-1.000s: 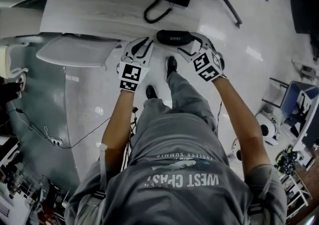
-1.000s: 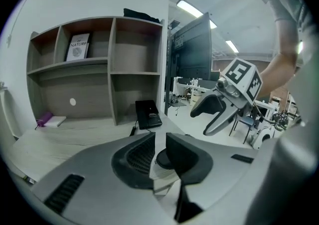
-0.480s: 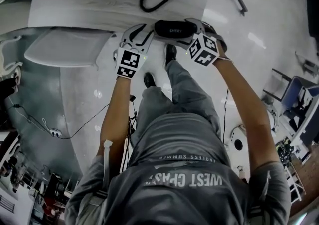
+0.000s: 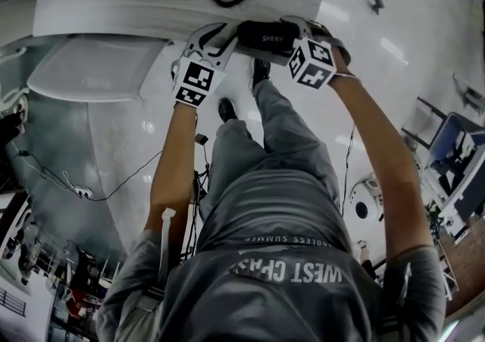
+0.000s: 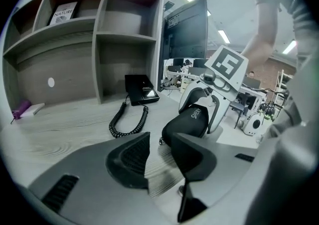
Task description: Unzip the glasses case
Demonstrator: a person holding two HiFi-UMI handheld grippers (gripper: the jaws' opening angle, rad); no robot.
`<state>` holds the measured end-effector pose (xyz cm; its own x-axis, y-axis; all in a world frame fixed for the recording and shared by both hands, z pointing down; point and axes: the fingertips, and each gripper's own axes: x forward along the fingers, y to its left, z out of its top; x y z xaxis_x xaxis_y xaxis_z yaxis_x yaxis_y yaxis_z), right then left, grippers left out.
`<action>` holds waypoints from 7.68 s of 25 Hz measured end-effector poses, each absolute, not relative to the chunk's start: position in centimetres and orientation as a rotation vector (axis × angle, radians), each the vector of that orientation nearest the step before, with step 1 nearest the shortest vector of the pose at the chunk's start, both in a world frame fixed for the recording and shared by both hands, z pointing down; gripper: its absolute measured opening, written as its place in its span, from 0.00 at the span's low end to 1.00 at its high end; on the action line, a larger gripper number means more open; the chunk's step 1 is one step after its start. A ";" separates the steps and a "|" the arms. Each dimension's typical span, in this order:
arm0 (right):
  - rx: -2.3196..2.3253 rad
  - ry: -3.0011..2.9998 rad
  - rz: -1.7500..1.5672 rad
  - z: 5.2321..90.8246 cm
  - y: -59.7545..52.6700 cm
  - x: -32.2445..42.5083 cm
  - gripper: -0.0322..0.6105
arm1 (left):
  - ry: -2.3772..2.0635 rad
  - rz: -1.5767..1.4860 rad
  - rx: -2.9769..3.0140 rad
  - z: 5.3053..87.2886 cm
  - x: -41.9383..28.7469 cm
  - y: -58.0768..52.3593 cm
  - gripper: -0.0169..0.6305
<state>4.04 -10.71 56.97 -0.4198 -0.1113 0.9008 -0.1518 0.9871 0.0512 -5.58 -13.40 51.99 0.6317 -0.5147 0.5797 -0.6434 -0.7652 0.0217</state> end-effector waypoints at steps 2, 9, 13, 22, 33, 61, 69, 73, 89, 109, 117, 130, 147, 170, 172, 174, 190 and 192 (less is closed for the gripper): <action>0.154 -2.002 0.019 57.3 -10.7 3.5 0.64 | -0.901 0.848 2.651 52.5 -5.9 -13.4 0.20; 0.068 -2.036 -0.135 56.6 -10.5 4.2 0.61 | -0.723 1.015 2.731 53.7 -5.0 -12.1 0.20; 0.028 -2.103 -0.152 55.9 -9.9 4.4 0.60 | -0.661 1.065 2.778 54.0 -4.6 -11.6 0.20; -0.039 -2.218 -0.126 52.8 -8.5 4.1 0.59 | -0.536 1.257 2.908 54.7 -3.8 -10.8 0.21; -0.056 -2.255 -0.047 51.9 -8.2 3.4 0.59 | -0.537 1.277 3.071 52.4 -3.4 -10.5 0.04; -0.211 -2.186 0.098 53.1 -5.3 5.2 0.59 | -0.077 1.378 3.093 52.7 -1.9 -6.7 0.29; -0.235 -2.184 0.160 53.2 -4.7 5.5 0.59 | 0.018 1.435 3.133 52.6 -1.7 -5.7 0.26; -0.216 -2.188 0.198 53.1 -4.7 5.6 0.59 | -0.040 1.424 3.116 52.9 -2.6 -6.0 0.16; -0.244 -2.181 0.219 53.2 -4.0 5.3 0.59 | 0.139 1.499 3.117 53.1 -1.9 -4.7 0.35; -0.189 -2.243 0.300 52.6 -3.6 4.9 0.57 | -0.100 1.411 3.150 52.7 -2.5 -5.7 0.14; -0.150 -2.242 0.283 53.2 -4.1 4.7 0.56 | -0.120 1.385 3.130 52.5 -2.6 -6.2 0.13; -0.095 -2.240 0.296 53.8 -4.6 4.4 0.55 | -0.246 1.334 3.060 51.8 -3.0 -7.2 0.13; -0.048 -2.278 0.413 53.2 -4.2 4.0 0.55 | -0.495 1.130 2.973 51.4 -3.7 -8.3 0.12; 0.102 -2.157 0.478 54.7 -4.8 4.4 0.55 | -0.698 1.142 2.855 51.1 -3.3 -9.4 0.03; 0.113 -2.115 0.421 54.9 -4.6 4.6 0.55 | -0.613 1.159 2.827 51.4 -3.3 -9.0 0.03; 0.126 -2.085 0.394 55.0 -4.6 4.7 0.55 | -0.559 1.152 2.789 51.4 -3.3 -9.0 0.03; 0.156 -1.926 0.551 55.3 -4.6 5.0 0.54 | -0.476 1.299 2.755 51.4 -2.8 -8.4 0.02; 0.158 -1.907 0.570 55.4 -4.7 4.9 0.54 | -0.469 1.332 2.745 51.5 -3.0 -8.2 0.02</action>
<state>4.87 -4.69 55.40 -0.4044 0.1536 0.9016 -0.3665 0.8760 -0.3136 -2.99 -8.21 51.46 0.5820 -0.2466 0.7749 -0.2937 -0.9523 -0.0825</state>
